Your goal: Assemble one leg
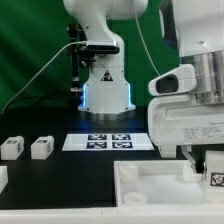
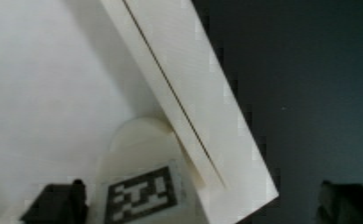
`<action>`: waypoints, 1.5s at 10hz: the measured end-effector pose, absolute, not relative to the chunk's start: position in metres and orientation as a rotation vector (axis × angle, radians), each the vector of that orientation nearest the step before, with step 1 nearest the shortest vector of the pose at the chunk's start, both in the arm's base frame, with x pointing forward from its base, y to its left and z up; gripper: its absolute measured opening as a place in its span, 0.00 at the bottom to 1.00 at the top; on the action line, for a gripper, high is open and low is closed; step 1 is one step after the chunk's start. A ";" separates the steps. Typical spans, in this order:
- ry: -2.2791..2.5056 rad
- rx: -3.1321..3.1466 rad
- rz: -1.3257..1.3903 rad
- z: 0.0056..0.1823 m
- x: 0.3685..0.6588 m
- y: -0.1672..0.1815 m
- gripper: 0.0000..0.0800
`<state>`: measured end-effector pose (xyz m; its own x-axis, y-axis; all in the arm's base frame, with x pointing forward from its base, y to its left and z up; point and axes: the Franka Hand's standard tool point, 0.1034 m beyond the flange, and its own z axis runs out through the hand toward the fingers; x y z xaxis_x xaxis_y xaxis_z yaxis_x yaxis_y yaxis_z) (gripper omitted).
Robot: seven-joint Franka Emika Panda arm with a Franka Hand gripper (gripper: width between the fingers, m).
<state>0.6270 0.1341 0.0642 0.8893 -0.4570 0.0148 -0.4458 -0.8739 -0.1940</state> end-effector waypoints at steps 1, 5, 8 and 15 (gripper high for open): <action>0.692 -2.872 -0.089 0.064 0.627 0.134 0.81; 0.544 -2.924 -0.071 0.062 0.625 0.133 0.81; 0.434 -2.955 -0.044 0.061 0.625 0.119 0.81; 0.601 -2.932 -0.036 0.060 0.625 0.115 0.38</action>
Offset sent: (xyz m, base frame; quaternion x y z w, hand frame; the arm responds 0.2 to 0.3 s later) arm 0.0000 0.0000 0.0000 0.0000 0.0000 0.0000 1.0000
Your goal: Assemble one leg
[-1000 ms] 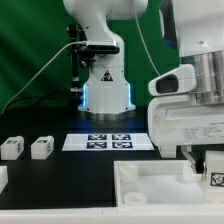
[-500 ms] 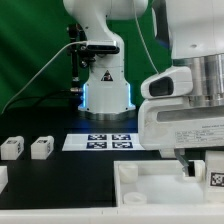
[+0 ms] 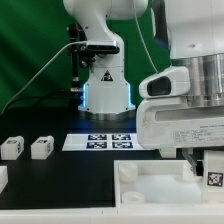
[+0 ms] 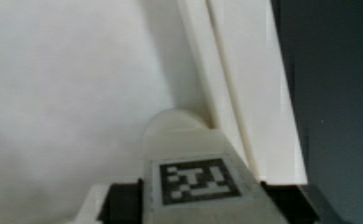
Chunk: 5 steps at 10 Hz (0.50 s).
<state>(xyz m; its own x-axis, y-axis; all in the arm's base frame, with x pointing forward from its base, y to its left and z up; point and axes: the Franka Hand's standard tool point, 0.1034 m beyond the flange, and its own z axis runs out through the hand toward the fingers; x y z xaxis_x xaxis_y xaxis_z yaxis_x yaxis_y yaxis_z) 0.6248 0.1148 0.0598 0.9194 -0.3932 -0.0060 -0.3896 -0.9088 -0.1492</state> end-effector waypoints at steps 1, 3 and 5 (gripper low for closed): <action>0.751 -2.903 -0.027 0.059 0.625 0.115 0.38; 0.875 -2.900 -0.036 0.059 0.625 0.112 0.39; 0.905 -2.906 -0.040 0.059 0.624 0.107 0.39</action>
Offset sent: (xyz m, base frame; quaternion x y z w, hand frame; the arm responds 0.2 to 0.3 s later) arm 0.0019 0.0100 -0.0093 0.0098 0.0074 0.2690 0.9631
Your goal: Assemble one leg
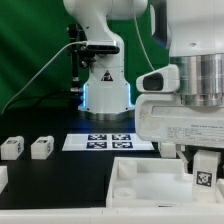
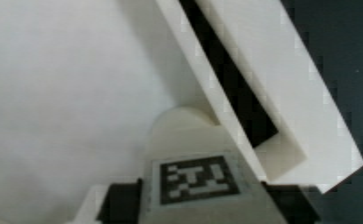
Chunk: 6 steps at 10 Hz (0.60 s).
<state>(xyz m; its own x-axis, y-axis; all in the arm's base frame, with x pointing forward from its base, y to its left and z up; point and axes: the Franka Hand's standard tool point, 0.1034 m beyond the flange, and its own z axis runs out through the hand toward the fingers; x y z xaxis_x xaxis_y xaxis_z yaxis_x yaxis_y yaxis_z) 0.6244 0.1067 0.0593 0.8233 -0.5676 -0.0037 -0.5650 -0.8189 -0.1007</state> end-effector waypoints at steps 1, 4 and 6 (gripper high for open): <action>0.903 -2.907 -0.040 0.059 0.624 0.107 0.39; 0.902 -2.907 -0.040 0.059 0.624 0.106 0.45; 0.903 -2.906 -0.040 0.059 0.624 0.106 0.78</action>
Offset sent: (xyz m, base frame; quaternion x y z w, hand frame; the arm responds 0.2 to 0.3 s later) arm 0.0000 0.0000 0.0000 0.0000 0.0000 0.0000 1.0000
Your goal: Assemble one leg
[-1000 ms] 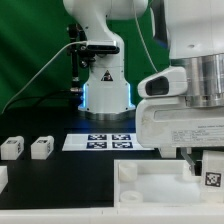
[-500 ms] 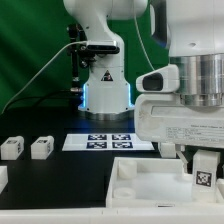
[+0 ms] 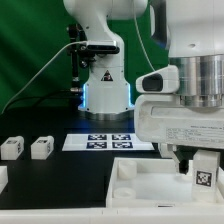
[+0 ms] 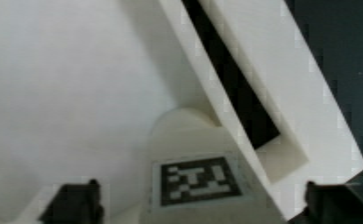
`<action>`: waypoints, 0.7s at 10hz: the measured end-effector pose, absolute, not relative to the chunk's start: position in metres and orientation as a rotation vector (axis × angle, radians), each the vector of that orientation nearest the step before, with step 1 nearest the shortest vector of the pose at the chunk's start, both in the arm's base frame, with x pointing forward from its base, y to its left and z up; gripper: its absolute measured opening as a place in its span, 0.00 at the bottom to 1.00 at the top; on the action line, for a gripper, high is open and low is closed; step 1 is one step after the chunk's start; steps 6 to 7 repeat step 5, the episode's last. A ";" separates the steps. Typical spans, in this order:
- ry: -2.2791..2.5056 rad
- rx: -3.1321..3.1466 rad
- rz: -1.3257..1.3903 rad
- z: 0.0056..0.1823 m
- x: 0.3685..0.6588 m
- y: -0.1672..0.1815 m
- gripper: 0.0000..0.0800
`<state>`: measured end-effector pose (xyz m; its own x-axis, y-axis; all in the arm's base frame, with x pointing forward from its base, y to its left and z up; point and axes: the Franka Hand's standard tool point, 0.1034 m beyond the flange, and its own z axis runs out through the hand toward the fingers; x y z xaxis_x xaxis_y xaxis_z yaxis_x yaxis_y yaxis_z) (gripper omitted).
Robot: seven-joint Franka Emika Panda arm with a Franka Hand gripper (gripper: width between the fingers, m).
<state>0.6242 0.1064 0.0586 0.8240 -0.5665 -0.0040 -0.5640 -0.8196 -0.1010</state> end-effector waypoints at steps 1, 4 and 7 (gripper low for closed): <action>0.941 -2.873 -0.010 0.067 0.624 0.108 0.80; 0.968 -2.838 0.017 0.081 0.623 0.112 0.81; 0.970 -2.838 0.019 0.080 0.623 0.111 0.81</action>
Offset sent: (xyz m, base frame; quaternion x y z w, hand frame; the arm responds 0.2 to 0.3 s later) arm 0.0000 0.0000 0.0000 0.0000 0.0000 0.0000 1.0000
